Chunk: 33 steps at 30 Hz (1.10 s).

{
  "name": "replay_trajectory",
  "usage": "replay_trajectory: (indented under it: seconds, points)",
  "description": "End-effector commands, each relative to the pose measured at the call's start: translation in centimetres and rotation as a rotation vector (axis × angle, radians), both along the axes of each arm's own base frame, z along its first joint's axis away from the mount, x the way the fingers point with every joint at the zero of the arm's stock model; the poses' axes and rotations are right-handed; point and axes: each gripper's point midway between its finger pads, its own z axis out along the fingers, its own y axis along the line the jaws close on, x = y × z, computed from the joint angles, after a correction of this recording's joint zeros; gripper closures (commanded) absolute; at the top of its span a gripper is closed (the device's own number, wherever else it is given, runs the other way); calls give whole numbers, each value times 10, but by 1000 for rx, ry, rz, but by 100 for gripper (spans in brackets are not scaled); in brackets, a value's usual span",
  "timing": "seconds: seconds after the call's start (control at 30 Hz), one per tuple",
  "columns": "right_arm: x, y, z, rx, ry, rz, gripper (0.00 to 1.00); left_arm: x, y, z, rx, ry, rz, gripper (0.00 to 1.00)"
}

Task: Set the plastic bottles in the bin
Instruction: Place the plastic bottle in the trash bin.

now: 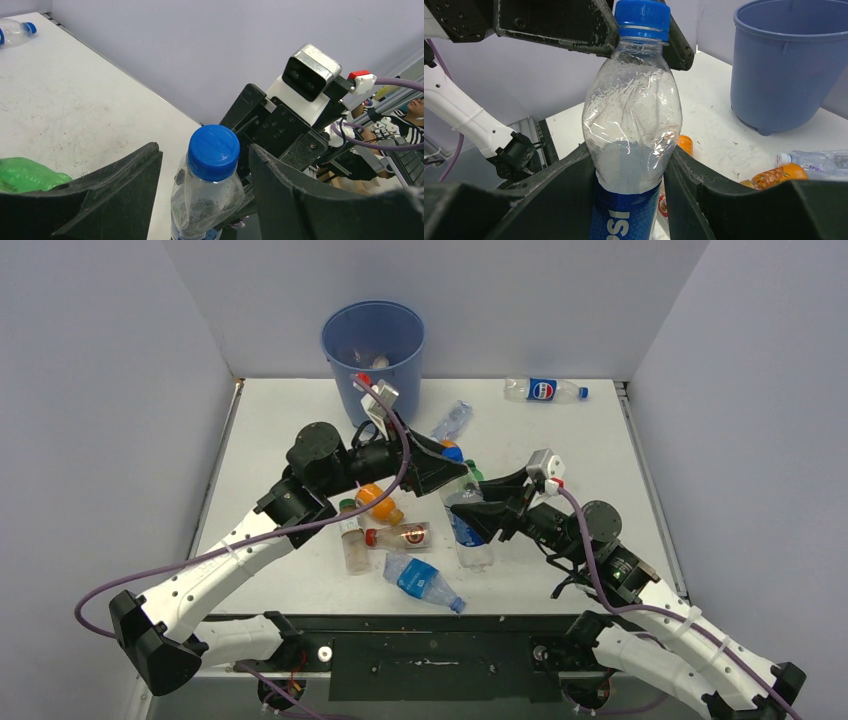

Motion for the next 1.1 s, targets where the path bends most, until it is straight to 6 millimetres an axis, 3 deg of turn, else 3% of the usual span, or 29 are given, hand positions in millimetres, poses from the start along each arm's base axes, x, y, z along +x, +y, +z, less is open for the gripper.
replay_trajectory:
  seconds: [0.0,0.23,0.33,0.4,0.5,0.53,0.7,0.83,0.97,1.07]
  points:
    - [-2,-1,24,63,-54,-3,83,1,6,28,-79,-85,28,41]
    - [-3,4,19,51,-48,7,83,2,5,26,-78,-98,27,73]
    - [-4,5,18,47,-43,11,80,1,3,27,-73,-109,13,99]
    - [-1,4,17,45,-24,-6,61,1,3,26,-70,-112,14,100]
    - [5,-3,18,39,14,-62,10,7,8,29,-66,-129,59,100]
    - [6,-7,20,40,26,-80,6,11,12,30,-59,-139,88,100]
    - [-1,-29,38,48,49,-138,10,54,63,58,-80,-182,324,100]
    - [-2,-52,42,83,68,-223,10,99,120,104,-132,-253,564,100]
    - [11,-82,19,151,128,-393,10,133,163,155,-155,-460,835,100]
    - [17,-93,-15,174,177,-463,11,141,179,188,-267,-647,953,100]
